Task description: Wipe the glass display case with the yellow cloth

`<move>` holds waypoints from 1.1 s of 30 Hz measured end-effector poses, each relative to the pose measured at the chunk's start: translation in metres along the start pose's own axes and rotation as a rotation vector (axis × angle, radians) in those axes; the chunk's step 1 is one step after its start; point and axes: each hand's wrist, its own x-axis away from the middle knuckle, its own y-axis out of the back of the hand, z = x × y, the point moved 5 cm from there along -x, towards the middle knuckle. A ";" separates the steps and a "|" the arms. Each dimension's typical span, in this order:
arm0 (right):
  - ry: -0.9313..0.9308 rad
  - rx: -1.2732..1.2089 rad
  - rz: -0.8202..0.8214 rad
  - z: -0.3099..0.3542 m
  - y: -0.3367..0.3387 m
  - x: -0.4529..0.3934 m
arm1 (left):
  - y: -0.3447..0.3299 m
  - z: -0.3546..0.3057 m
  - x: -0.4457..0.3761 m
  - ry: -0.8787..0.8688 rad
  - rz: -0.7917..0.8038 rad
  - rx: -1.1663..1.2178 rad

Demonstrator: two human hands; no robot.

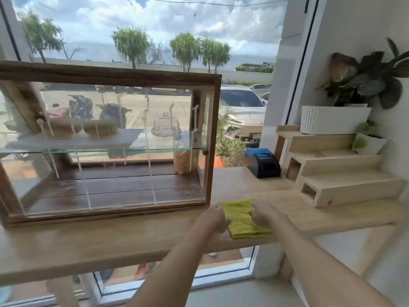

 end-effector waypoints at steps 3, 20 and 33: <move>0.002 0.008 -0.002 -0.006 -0.005 -0.014 | -0.009 -0.004 -0.016 0.045 0.029 -0.023; 0.006 -0.160 -0.186 -0.006 0.010 -0.047 | 0.003 -0.008 -0.061 0.026 -0.210 -0.082; -0.051 -0.525 -0.347 -0.018 0.039 -0.007 | 0.042 -0.003 -0.028 0.019 -0.299 0.200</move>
